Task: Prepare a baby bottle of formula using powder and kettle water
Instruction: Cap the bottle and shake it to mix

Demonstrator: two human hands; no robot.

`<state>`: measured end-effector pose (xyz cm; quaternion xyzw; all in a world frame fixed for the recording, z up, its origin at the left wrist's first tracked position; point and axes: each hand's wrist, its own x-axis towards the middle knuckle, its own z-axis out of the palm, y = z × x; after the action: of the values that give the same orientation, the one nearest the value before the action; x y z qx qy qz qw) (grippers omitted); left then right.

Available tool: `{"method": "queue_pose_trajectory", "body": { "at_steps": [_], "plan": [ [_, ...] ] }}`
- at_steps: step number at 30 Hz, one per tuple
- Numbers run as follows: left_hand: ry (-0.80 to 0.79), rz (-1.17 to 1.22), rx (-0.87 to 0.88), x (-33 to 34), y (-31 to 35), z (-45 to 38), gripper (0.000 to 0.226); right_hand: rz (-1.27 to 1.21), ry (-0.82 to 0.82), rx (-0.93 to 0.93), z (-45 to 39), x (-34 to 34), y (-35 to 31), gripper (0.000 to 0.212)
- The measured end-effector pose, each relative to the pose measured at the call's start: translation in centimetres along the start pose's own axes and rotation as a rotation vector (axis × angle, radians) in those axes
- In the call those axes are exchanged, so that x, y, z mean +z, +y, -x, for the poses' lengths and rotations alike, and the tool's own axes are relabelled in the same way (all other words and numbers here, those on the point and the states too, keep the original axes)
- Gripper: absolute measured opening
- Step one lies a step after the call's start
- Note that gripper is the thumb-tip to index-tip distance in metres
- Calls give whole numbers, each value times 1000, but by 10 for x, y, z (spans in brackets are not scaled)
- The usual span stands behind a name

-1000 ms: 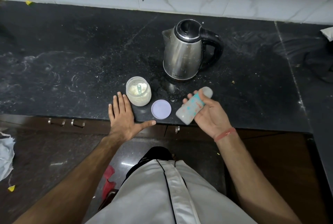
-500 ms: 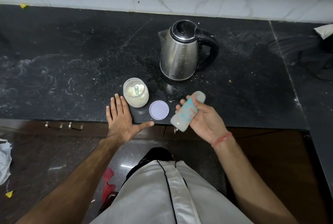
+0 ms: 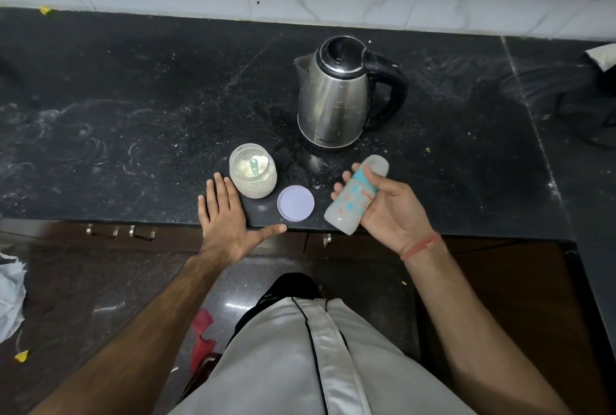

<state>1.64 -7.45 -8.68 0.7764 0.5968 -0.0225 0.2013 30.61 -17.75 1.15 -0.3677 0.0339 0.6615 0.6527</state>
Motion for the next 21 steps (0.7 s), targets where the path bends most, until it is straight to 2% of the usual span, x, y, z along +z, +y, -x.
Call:
{"method": "queue_pose_trajectory", "body": {
  "at_steps": [4, 7, 11, 14, 17, 21],
  "plan": [
    [0, 3, -8, 0, 1, 0, 177, -207, 9, -97, 1, 8, 0, 17],
    [-6, -1, -6, 0, 0, 0, 176, -81, 0, -24, 3, 11, 2, 24],
    [-11, 9, -7, -1, 1, 1, 176, -241, 47, -112, 0, 16, 4, 17],
    [-9, 7, -4, -1, 1, 1, 176, -121, 29, -54, 0, 18, 6, 18],
    [-14, 2, -11, -1, 1, 0, 176, -239, 50, -94, -3, 18, 7, 17],
    [-9, -1, -7, -1, 1, 0, 176, -118, 56, -29, -1, 24, 8, 17]
  ]
}}
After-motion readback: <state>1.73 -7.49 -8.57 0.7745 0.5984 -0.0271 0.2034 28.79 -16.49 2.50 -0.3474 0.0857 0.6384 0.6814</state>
